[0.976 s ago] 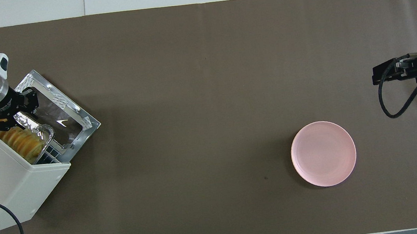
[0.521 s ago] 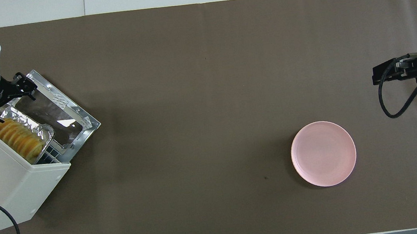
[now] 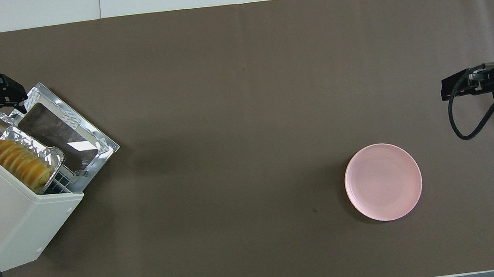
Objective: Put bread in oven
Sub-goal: 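Open the left gripper and draw it back from the oven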
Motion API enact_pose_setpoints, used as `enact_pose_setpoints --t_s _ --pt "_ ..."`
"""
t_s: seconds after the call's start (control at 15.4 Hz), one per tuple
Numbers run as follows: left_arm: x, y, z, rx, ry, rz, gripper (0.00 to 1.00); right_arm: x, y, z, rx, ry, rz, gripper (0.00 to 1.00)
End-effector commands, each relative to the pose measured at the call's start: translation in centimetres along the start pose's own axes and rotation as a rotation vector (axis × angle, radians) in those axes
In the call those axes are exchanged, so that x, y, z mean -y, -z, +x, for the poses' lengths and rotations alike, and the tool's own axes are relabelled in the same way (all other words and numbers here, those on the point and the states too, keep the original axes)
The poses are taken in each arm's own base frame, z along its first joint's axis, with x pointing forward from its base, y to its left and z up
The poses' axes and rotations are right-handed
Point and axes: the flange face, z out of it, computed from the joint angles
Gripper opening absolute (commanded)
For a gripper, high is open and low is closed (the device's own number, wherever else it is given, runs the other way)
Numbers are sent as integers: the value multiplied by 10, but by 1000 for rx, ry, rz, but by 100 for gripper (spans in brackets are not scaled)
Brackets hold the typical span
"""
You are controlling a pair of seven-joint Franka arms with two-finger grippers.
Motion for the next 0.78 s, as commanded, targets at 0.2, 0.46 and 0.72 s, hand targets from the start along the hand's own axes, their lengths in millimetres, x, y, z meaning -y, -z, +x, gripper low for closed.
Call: enact_pose_setpoints --t_s 0.2,0.46,0.72 --pt "17 55 -59 37 -239 -42 100 -3 5 -3 6 19 -18 100" --pt "31 44 -86 57 -270 -97 100 -3 5 -3 6 19 -18 100" --pt "26 45 -85 3 -289 -108 100 -3 5 -3 6 19 -18 100"
